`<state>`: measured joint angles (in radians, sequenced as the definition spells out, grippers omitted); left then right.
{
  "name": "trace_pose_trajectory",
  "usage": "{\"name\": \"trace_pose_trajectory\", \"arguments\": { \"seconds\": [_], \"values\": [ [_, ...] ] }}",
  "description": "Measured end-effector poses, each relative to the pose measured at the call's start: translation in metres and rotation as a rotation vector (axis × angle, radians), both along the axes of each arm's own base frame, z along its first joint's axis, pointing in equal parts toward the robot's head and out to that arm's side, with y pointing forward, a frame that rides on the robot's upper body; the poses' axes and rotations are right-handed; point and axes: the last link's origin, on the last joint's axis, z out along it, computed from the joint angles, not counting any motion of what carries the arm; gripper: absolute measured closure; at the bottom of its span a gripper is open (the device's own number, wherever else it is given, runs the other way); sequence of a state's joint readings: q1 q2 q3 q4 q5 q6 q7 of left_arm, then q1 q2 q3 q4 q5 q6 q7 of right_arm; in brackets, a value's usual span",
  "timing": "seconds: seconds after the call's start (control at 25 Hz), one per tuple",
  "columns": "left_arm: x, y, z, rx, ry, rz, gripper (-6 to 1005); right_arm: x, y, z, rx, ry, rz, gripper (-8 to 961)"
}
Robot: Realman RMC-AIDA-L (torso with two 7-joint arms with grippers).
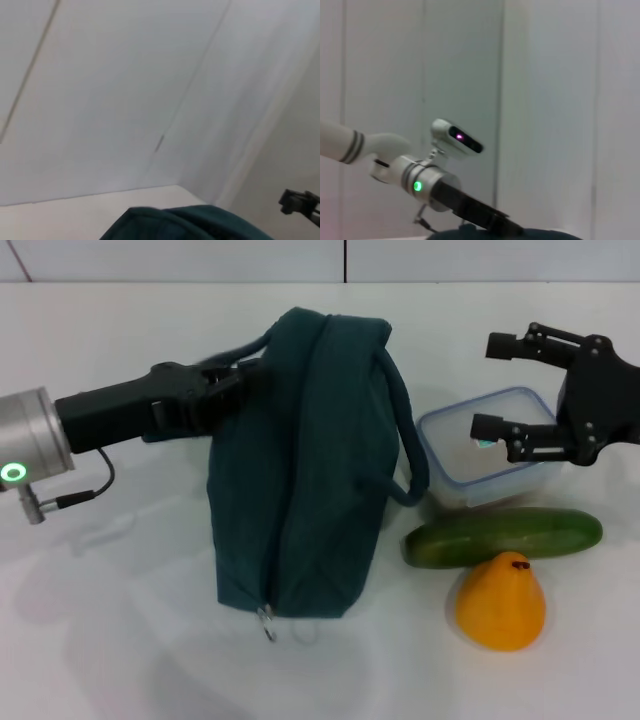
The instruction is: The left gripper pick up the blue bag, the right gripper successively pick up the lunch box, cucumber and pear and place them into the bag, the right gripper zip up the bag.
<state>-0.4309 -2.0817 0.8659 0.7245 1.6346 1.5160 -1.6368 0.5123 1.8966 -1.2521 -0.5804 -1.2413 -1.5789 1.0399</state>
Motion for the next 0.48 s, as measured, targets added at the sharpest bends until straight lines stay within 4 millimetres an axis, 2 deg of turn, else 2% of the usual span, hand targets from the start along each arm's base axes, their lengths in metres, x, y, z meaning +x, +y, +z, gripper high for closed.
{"name": "trace_pose_trajectory", "arguments": {
  "seconds": [0.2, 0.32, 0.48],
  "values": [
    [0.000, 0.006, -0.005, 0.014, 0.034, 0.005, 952, 0.010, -0.003, -0.012, 0.039, 0.006, -0.055, 82],
    [-0.001, 0.006, -0.005, 0.013, 0.037, 0.008, 954, 0.016, -0.010, -0.017, 0.095, 0.098, -0.128, 82],
    [-0.002, 0.007, -0.002, 0.018, 0.069, -0.007, 956, 0.034, -0.021, -0.018, 0.164, 0.281, -0.286, 83]
  ]
}}
